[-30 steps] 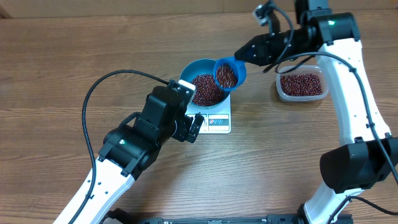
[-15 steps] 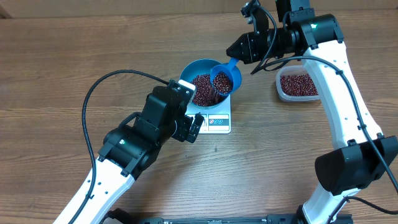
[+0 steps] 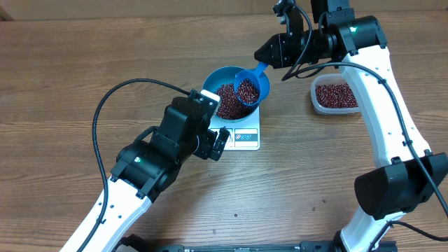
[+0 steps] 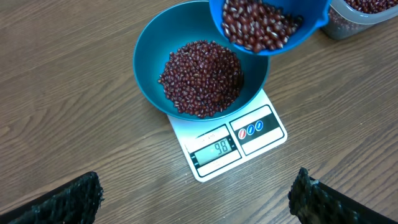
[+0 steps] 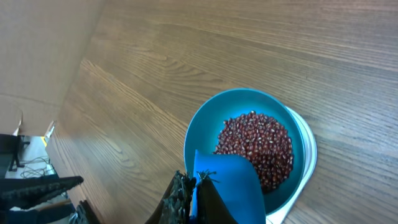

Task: Scoop item into bowl and weigh 150g on scale
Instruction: 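Lift the filled blue scoop and carry it over the teal bowl, then tilt the blue scoop with the right gripper to pour beans into bowl, then tip the scoop further with the right gripper to empty remaining beans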

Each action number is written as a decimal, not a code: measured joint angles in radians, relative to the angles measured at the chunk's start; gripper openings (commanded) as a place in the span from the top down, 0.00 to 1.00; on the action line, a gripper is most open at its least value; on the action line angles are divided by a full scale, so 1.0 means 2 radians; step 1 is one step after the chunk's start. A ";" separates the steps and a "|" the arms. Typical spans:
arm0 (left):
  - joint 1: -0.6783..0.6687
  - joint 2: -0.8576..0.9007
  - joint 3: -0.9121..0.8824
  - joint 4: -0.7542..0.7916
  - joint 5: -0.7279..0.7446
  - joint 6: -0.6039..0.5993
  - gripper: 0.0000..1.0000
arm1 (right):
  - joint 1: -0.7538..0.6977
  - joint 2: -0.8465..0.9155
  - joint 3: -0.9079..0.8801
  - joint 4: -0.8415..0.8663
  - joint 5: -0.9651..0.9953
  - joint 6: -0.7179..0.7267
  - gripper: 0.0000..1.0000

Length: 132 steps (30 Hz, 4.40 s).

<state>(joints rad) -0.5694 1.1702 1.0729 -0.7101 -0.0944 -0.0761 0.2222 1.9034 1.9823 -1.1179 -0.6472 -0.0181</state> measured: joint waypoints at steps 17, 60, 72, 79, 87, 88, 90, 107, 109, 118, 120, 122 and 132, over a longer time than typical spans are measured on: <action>0.000 0.000 0.000 0.000 0.000 0.000 0.00 | 0.000 0.000 0.000 0.029 0.009 0.007 0.96; 0.000 0.000 0.000 0.000 0.000 0.000 0.00 | 0.073 0.000 0.000 0.054 0.179 -0.024 0.96; 0.000 0.000 0.000 0.000 0.000 0.000 0.01 | 0.099 0.000 0.000 0.058 0.215 -0.039 0.96; 0.000 0.000 0.000 0.000 0.000 0.000 0.00 | 0.099 0.000 0.000 0.061 0.223 -0.052 0.96; 0.000 0.000 0.000 0.000 0.000 0.000 0.01 | 0.099 0.000 0.000 0.062 0.223 -0.068 0.96; 0.000 0.000 0.000 0.000 0.000 0.000 0.01 | 0.099 0.000 0.000 0.063 0.223 -0.071 0.96; 0.000 0.000 0.000 0.000 0.000 0.000 0.00 | 0.099 0.000 0.000 0.065 0.223 -0.075 0.96; 0.000 0.000 0.000 0.000 0.000 0.000 0.00 | 0.099 0.000 0.000 0.070 0.223 -0.104 0.96; 0.000 0.000 0.000 0.000 0.000 0.000 0.00 | 0.099 0.000 0.000 0.070 0.223 -0.107 0.96; 0.000 0.000 0.000 0.000 0.000 0.000 0.00 | 0.099 0.000 0.000 0.073 0.212 -0.139 0.96; 0.000 0.000 0.000 0.000 0.000 0.000 0.00 | 0.099 0.000 0.000 0.073 0.209 -0.147 0.96; 0.000 0.000 0.000 0.000 0.000 0.000 0.00 | 0.099 0.000 0.000 0.073 0.205 -0.156 0.96; 0.000 0.000 0.000 0.000 0.000 0.000 0.00 | 0.099 0.000 0.000 0.073 0.165 -0.228 0.96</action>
<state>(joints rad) -0.5694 1.1702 1.0729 -0.7101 -0.0944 -0.0761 0.4206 1.9034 1.9823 -0.9722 -0.3180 -0.4732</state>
